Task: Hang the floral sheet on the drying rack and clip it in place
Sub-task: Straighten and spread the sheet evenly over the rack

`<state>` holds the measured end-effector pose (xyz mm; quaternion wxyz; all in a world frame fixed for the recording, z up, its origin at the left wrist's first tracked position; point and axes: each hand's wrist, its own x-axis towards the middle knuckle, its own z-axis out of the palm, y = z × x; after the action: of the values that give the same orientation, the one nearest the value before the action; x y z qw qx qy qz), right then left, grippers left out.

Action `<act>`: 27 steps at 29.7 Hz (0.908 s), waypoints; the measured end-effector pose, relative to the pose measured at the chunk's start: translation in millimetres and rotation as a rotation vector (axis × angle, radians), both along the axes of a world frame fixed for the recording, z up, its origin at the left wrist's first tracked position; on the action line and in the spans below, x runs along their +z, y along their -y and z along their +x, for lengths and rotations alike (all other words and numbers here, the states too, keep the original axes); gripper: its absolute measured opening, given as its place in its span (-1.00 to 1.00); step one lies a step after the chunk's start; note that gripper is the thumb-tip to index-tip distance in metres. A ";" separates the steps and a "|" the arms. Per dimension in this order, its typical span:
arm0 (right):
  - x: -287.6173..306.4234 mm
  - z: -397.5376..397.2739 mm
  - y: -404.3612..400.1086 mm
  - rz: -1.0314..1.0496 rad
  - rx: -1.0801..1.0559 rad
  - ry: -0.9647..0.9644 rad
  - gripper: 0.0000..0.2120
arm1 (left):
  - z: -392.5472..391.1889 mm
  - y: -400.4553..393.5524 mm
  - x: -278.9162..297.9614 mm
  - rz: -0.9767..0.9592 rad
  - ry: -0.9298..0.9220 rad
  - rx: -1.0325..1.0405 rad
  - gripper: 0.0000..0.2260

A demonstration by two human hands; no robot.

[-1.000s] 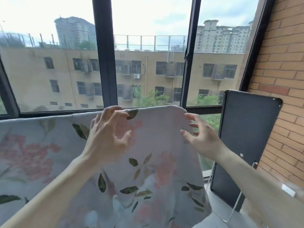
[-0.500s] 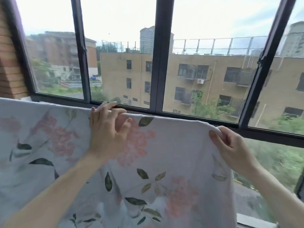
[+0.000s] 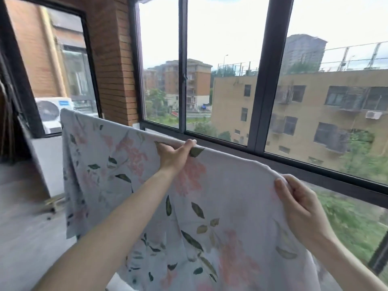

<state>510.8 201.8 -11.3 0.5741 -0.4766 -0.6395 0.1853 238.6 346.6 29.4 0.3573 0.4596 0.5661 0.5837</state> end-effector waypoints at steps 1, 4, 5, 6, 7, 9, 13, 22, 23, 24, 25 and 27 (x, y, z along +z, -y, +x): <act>1.4 -8.1 5.1 0.008 0.037 -0.015 -0.27 | -2.8 6.8 8.3 -0.015 -0.025 0.022 0.09; 0.3 -25.2 12.9 0.011 0.095 -0.032 -0.43 | -11.0 19.8 21.9 -0.089 -0.097 0.035 -0.16; -0.5 -32.3 14.8 0.003 0.119 -0.043 -0.46 | -16.5 22.6 22.5 -0.088 -0.099 0.036 -0.30; -0.9 -40.0 17.6 -0.002 0.135 -0.056 -0.49 | -21.9 26.5 23.5 -0.080 -0.086 0.042 -0.42; -1.1 -46.6 20.6 0.007 0.146 -0.052 -0.52 | -28.1 27.7 23.7 -0.067 -0.074 0.047 -0.48; 1.5 -61.0 26.8 0.017 0.160 -0.024 -0.57 | -45.3 30.9 26.6 -0.049 -0.072 0.063 -0.51; 5.8 -86.4 41.3 0.001 0.226 -0.017 -0.63 | -73.5 39.8 31.7 -0.085 -0.090 0.067 -0.40; 7.3 -140.4 85.9 -0.054 0.451 -0.026 -0.64 | -125.8 64.5 31.7 -0.115 -0.119 0.102 -0.56; 9.5 -144.9 90.6 -0.053 0.474 -0.030 -0.66 | -131.1 64.8 32.2 -0.109 -0.117 0.114 -0.61; 11.0 -148.8 93.9 -0.052 0.498 -0.035 -0.67 | -134.9 66.5 33.4 -0.109 -0.118 0.123 -0.66; 11.2 -152.0 96.4 -0.045 0.514 -0.035 -0.68 | -138.6 66.9 33.3 -0.113 -0.118 0.128 -0.70; 8.8 -155.7 98.7 -0.027 0.521 -0.029 -0.72 | -141.3 71.0 31.6 -0.128 -0.124 0.133 -0.76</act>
<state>355.1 103.1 -2.5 0.5098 -0.3009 -0.7296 0.3425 97.3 275.7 61.0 0.3108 0.4324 0.6526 0.5390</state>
